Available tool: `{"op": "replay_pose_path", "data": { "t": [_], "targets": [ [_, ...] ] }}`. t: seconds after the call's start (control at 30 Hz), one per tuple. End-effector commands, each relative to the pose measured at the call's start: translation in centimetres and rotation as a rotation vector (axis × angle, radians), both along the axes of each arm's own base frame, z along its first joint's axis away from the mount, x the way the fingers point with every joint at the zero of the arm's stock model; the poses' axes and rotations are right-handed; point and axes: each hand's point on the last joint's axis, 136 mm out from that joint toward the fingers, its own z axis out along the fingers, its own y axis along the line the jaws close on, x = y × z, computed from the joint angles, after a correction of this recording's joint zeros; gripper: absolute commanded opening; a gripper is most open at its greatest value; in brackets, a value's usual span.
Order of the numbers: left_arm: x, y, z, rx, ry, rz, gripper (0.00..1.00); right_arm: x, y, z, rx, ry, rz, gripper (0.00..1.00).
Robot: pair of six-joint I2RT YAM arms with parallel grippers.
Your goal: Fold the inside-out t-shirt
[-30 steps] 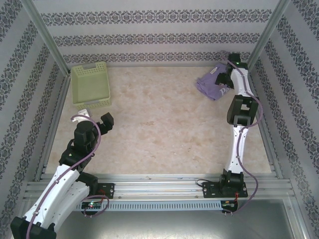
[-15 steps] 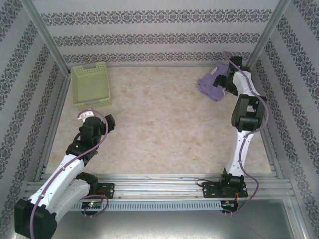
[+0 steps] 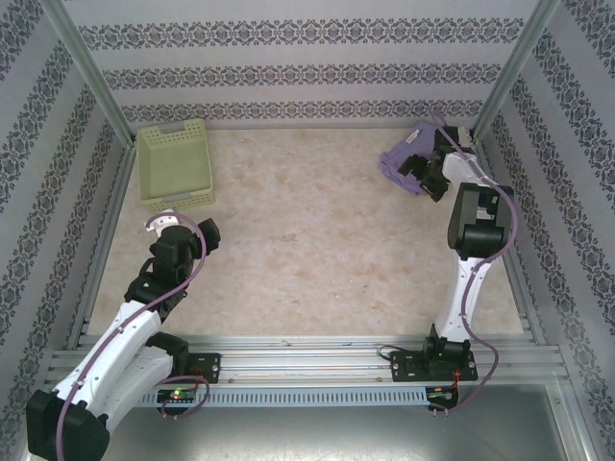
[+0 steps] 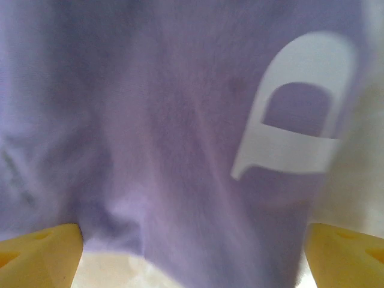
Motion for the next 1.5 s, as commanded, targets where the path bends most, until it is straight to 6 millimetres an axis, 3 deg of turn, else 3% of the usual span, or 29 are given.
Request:
{"op": "replay_pose_path", "data": {
  "t": [0.0,0.17,0.33,0.47,0.57,0.77,0.87,1.03,1.2,1.23,1.33,1.47],
  "targets": [
    [0.1,0.9,0.6,0.004,-0.041,0.04,1.0,2.3,2.3,-0.2,0.109,-0.041,0.011,0.89],
    [0.4,0.8,0.3,0.005,-0.037,0.04,1.0,4.1,6.6,-0.5,0.146,-0.059,0.099,0.71],
    [0.8,0.8,-0.2,0.006,-0.02,0.043,1.0,6.0,10.3,-0.5,0.15,-0.057,0.156,0.7],
    [1.1,0.7,-0.7,0.011,-0.006,0.04,1.0,6.8,10.7,0.5,0.127,-0.064,0.153,0.75],
    [1.2,0.9,-0.9,0.033,0.01,0.048,1.0,6.1,10.1,2.2,0.084,-0.086,0.158,0.8],
    [2.0,2.7,-1.3,0.164,0.058,0.118,1.0,2.4,10.4,7.3,0.047,-0.194,0.227,0.88],
    [2.9,3.8,-1.6,0.282,0.091,0.144,1.0,-1.1,10.0,9.1,-0.014,-0.231,0.279,0.89],
    [4.2,5.2,-2.2,0.421,0.094,0.146,1.0,-7.2,7.8,11.8,-0.21,-0.376,0.32,0.9],
    [5.0,5.7,-2.6,0.461,0.016,0.113,1.0,-11.8,4.4,12.3,-0.45,-0.522,0.244,0.91],
    [5.5,5.5,-3.1,0.485,0.008,0.084,1.0,-12.4,4.0,12.6,-0.487,-0.579,0.237,0.97],
    [7.0,4.9,-4.8,0.544,0.025,0.02,1.0,-14.4,3.1,12.0,-0.603,-0.714,0.223,0.98],
    [8.6,3.6,-5.9,0.548,0.005,-0.069,1.0,-14.8,2.3,10.9,-0.658,-0.739,0.228,0.98]
  ]
}}
